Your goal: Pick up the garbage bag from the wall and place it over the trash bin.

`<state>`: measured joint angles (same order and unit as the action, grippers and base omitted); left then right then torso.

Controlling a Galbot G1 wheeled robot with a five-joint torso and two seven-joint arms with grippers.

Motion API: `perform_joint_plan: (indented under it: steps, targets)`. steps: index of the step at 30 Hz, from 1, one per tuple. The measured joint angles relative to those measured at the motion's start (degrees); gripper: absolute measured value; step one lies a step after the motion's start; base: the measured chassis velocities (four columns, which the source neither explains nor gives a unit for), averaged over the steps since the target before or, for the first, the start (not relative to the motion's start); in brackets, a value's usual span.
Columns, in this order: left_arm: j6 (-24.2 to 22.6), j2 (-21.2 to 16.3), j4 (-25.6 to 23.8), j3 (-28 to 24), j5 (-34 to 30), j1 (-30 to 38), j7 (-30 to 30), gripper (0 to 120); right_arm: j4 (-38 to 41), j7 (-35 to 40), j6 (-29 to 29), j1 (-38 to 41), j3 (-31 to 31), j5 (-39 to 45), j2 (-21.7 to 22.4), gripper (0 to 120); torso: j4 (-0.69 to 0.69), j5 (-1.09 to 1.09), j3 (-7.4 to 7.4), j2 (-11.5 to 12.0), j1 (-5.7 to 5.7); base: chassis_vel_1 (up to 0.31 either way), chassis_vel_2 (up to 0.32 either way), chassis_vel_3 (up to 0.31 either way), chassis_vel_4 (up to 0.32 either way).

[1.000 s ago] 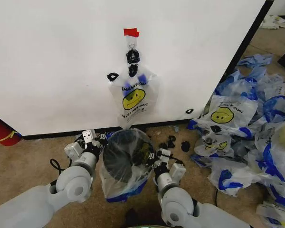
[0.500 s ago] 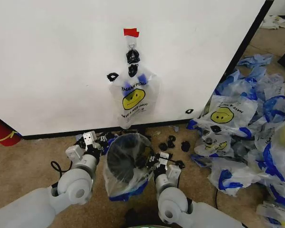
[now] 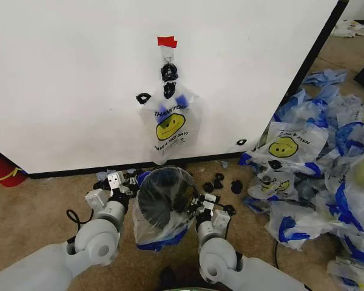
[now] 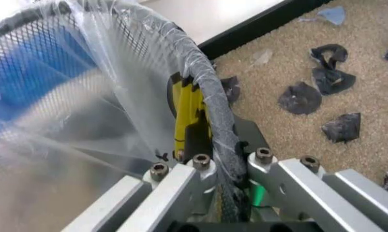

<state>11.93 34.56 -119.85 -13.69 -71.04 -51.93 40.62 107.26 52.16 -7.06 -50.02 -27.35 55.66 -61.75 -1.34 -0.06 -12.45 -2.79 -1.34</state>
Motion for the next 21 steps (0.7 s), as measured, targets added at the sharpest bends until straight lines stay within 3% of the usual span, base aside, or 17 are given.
perform_joint_plan:
  steps: [12, 16, 20, 21]
  targets:
    - [0.18, 0.48, 0.17, 0.55, 0.15, 0.36, -0.52, 56, 1.81, 3.55, 1.59, 1.19, -0.98, -0.65, -0.14, 0, -0.01, -0.01, -0.01, 0.01, -0.01, 0.000, 0.000, 0.000, 0.000]
    - [-1.14, -1.28, -3.33, 2.94, -4.70, -1.63, 0.49, 75, 0.63, 3.46, 1.55, 1.69, -0.72, -1.45, -0.42, 0, -0.02, 0.00, -0.01, 0.00, -0.01, 0.000, 0.000, 0.000, 0.000]
    - [-2.27, -3.29, -6.74, 5.29, -8.32, -4.40, 0.42, 83, 0.05, 3.23, 1.31, 1.65, -0.30, -2.22, -0.67, 0, 0.01, 0.00, -0.01, 0.01, -0.01, 0.000, 0.000, 0.000, 0.000]
    - [-2.32, -4.06, -7.58, 5.75, -9.25, -5.08, 0.42, 91, -0.07, 3.12, 1.27, 1.57, -0.07, -2.30, -0.69, 0, 0.00, 0.00, -0.01, 0.01, -0.01, 0.000, 0.000, 0.000, 0.000]
